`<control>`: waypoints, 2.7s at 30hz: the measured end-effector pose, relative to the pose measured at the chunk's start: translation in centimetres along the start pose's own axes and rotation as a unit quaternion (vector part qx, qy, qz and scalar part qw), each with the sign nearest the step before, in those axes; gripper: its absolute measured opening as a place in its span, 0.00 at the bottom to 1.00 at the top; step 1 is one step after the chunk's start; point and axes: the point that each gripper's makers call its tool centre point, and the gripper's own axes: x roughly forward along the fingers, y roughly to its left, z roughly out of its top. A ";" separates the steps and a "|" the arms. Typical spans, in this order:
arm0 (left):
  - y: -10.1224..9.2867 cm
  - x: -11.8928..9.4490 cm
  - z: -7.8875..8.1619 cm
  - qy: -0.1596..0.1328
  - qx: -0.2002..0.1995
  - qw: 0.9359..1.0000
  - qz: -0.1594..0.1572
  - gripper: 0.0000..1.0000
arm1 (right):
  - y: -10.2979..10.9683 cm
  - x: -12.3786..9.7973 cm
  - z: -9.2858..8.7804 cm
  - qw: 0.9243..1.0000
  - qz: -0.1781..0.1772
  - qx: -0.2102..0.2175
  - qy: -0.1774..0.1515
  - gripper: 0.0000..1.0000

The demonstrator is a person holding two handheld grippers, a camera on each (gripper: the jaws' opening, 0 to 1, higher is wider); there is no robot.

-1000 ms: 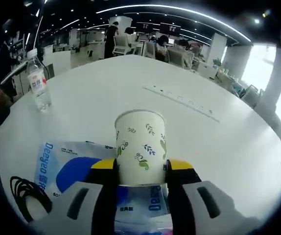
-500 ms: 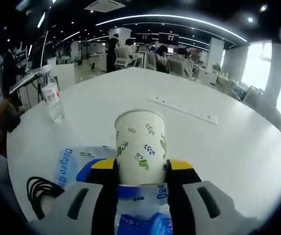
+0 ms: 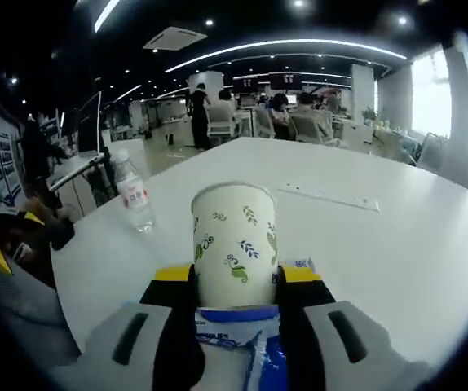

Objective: Arrange the tabletop items into an orderly group along one side of the table until the central work area is clear of visible clutter.

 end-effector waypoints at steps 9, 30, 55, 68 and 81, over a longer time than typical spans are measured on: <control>0.2 -0.2 -0.2 -0.006 -0.027 1.000 -0.006 0.74 | 6.3 -3.6 2.0 0.991 0.111 0.026 -0.075 0.39; -3.9 -0.7 7.5 -0.065 -0.018 0.994 -0.083 0.51 | 13.7 -7.8 0.7 0.975 0.202 -0.081 -0.042 0.38; -10.2 0.7 7.5 -0.025 0.024 0.979 -0.199 0.18 | 18.8 -9.2 -0.8 0.940 0.255 -0.223 -0.038 0.39; -10.8 0.5 6.2 0.006 0.012 0.979 -0.206 0.04 | 19.3 -9.2 -2.1 0.926 0.263 -0.269 -0.029 0.39; -13.1 1.5 5.3 0.041 0.060 0.973 -0.221 0.00 | 18.4 -8.7 -3.5 0.921 0.237 -0.308 0.002 0.38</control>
